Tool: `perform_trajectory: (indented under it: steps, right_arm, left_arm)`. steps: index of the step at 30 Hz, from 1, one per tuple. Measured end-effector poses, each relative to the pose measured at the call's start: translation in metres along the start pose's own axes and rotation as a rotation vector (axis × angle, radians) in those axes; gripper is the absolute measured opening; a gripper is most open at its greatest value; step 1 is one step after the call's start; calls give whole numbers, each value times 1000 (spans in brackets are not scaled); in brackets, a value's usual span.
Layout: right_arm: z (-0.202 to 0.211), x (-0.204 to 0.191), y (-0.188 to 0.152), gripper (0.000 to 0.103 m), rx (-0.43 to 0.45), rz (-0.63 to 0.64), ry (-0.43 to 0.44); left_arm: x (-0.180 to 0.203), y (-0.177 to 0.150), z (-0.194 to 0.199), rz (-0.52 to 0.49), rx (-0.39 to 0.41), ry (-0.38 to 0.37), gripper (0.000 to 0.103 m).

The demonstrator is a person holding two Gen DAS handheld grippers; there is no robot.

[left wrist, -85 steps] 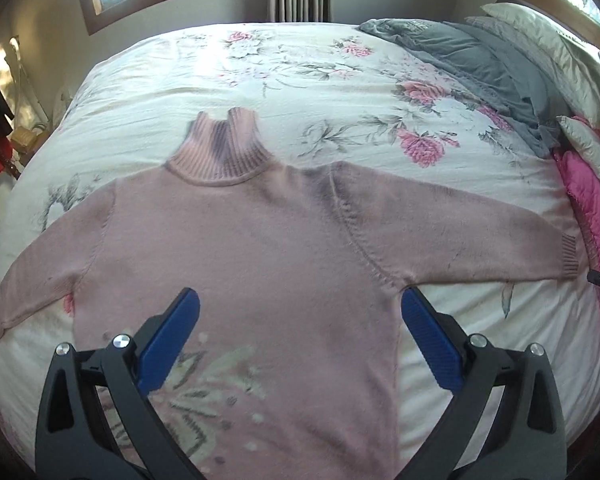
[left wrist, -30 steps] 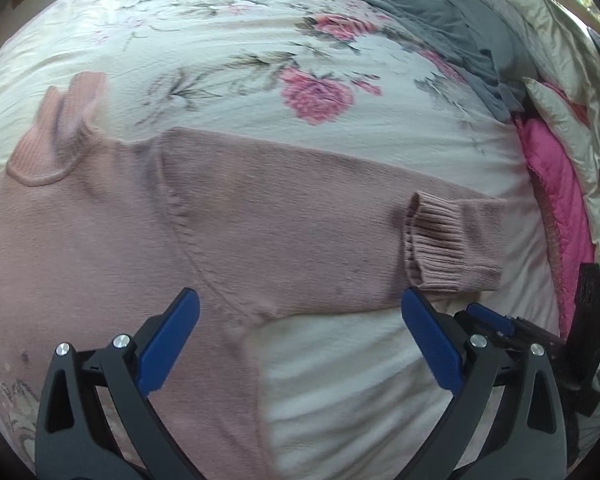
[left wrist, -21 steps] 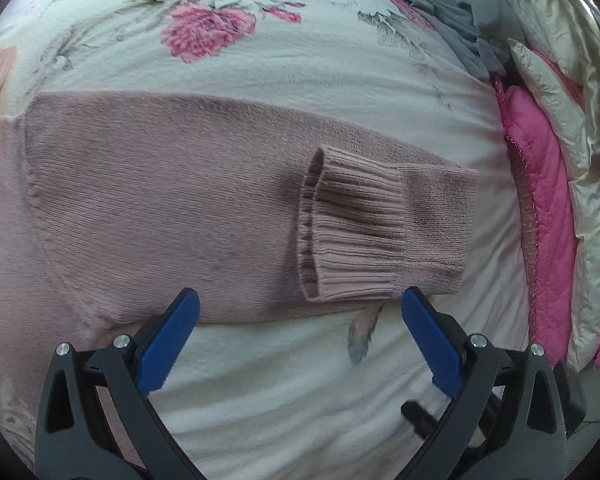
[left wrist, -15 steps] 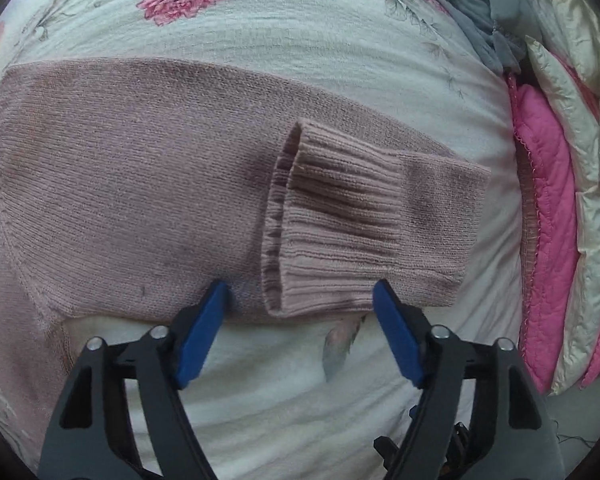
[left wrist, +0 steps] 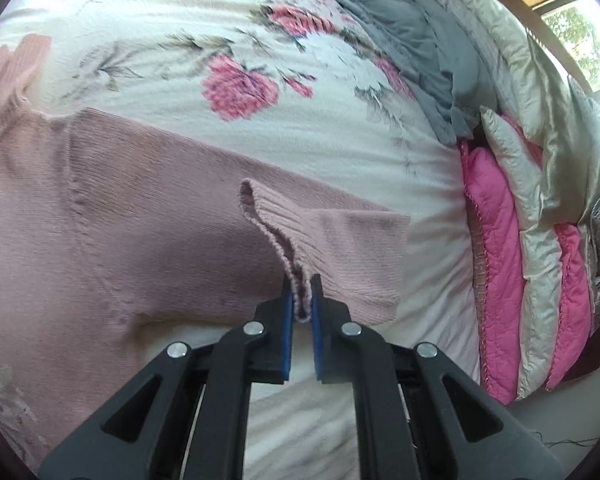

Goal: Fold small clothes
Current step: 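Grasp the other sleeve cuff with the left tool and lift it, then lay the sleeve across the sweater body and open the left tool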

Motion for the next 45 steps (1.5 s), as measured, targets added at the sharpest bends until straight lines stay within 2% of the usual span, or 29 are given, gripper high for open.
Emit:
perform_trajectory:
  steps: [6,16,24,26,30,33,35,38,41,44,45]
  right_arm:
    - [-9,-32,6,17,-18,57,9]
    - [-45,-106,9,20,-68,164,51]
    - [-69,-156,6,20,-99,233,62]
    - [-74,-163,5,21,-106,240,63]
    - [-86,-176,3,21,-126,252,65]
    - [-97,-188,3,21,-146,269,66]
    - [-104,-197,4,21,-152,285,66]
    - [-112,-209,10,22,-152,293,72]
    - [-114,-221,16,23,-143,293,87]
    - [-116,-232,19,24,-142,307,90]
    - [-117,-235,19,25,-143,313,89]
  left_arm:
    - [-92,15,67,52,117,93,6]
    - [-267,9,128,211,152,261,6]
    - [-352,-5,153,314,182,343,6]
    - [-372,-7,157,335,194,394,6]
    - [-407,-16,152,363,164,449,7]
    - [-418,-30,137,370,95,431,14]
    - [-422,-39,135,382,84,424,29]
    - [-428,-50,132,436,71,373,49]
    - [-437,-52,119,501,32,316,55]
    - [-440,-44,108,519,21,317,61]
    - [-440,-40,106,522,22,324,60]
Point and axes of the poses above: each gripper's, at about its wrist camera, not at the fingertips, and z roughly against the way its jaws point, x to its right, y to its top, the point moved 8 cm from there along -z, roughly the way its jaws point, and after that the axes turned 8 degrees about y, right-handed, at the moved point
